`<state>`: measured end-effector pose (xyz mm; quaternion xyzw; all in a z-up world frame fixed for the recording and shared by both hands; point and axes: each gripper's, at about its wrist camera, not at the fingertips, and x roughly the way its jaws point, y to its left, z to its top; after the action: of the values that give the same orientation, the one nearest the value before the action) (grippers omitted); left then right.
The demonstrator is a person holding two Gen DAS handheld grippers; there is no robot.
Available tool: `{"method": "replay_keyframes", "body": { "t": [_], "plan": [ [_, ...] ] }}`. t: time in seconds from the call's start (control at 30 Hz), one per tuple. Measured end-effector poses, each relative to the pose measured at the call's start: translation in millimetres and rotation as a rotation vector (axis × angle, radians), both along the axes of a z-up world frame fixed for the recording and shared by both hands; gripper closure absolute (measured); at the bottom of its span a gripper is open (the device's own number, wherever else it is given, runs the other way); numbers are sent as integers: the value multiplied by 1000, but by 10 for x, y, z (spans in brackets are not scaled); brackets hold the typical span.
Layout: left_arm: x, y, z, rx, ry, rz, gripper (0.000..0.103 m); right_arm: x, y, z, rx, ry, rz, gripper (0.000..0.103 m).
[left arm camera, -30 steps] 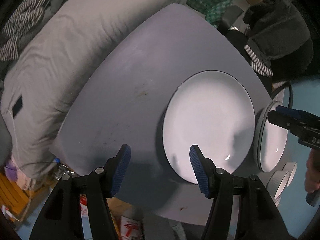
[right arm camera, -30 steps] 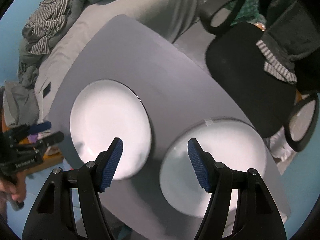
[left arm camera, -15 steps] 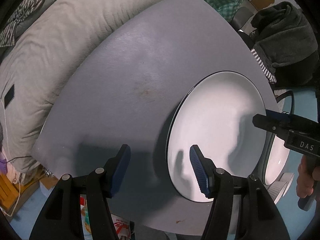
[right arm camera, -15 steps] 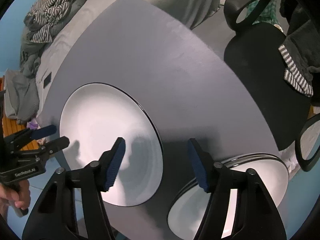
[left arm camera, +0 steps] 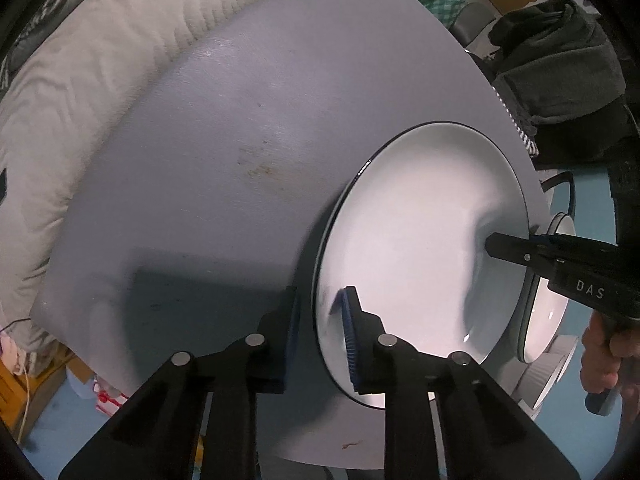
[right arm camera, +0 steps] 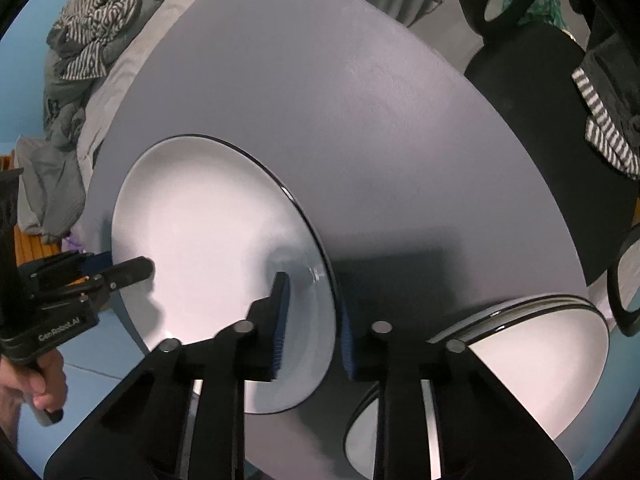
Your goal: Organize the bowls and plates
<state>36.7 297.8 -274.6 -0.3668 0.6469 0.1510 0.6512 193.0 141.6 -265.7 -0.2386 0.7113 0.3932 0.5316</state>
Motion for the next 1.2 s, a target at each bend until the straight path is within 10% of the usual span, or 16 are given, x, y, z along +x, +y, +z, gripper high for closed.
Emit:
{"method": "replay_keyframes", "body": {
  "t": [1.2],
  "plan": [
    [192, -261, 399, 38, 45, -102, 85, -104, -110, 234, 0, 9, -81, 89]
  ]
}}
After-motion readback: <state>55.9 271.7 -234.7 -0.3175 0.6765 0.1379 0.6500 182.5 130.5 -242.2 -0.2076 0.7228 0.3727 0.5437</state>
